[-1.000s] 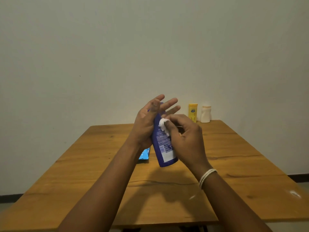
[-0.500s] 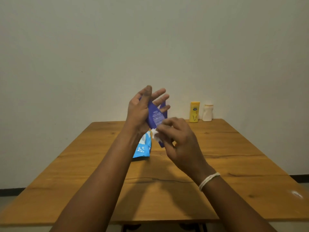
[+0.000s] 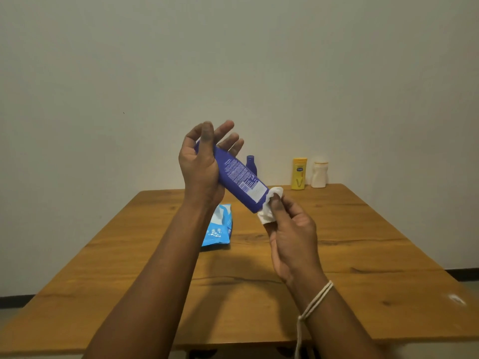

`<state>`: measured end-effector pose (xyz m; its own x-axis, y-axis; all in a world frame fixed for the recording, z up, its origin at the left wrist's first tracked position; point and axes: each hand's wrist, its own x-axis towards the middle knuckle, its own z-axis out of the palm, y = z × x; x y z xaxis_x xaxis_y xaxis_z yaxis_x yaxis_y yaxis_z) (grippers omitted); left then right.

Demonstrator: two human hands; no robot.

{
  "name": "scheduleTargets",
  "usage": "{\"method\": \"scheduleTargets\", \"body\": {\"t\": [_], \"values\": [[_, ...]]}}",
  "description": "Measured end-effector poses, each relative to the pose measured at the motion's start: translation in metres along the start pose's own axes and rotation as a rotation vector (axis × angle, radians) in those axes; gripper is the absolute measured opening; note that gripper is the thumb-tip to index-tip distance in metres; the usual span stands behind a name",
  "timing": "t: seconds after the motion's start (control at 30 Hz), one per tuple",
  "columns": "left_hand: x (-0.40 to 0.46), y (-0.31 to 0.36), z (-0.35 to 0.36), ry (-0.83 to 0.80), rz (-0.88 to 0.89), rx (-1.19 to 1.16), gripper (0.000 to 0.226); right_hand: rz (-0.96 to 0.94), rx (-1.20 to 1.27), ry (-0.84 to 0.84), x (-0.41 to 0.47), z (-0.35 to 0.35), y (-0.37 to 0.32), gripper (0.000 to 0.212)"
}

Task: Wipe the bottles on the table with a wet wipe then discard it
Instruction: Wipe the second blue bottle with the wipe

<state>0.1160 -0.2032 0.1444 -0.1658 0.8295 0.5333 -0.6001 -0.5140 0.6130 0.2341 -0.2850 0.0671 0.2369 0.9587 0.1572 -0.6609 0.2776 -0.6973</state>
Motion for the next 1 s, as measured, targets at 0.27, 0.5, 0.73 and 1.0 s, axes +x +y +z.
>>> {"method": "scheduleTargets", "body": {"t": [0.27, 0.5, 0.73, 1.0], "values": [[-0.013, -0.003, -0.008, -0.071, -0.046, 0.085, 0.018, 0.007, -0.206, 0.118, 0.004, -0.004, -0.003, 0.008], [-0.014, -0.003, -0.007, -0.331, -0.102, 0.09, 0.043, 0.135, -0.443, -0.255, 0.014, -0.021, -0.028, 0.023], [-0.018, -0.018, 0.0, -0.294, -0.037, 0.706, 0.029, -0.013, -0.404, -0.238, 0.009, -0.015, -0.027, 0.024], [-0.019, -0.016, 0.008, -0.041, 0.004, 0.924, 0.07, -0.45, -0.611, -0.041, 0.007, 0.005, -0.02, 0.02]]}}
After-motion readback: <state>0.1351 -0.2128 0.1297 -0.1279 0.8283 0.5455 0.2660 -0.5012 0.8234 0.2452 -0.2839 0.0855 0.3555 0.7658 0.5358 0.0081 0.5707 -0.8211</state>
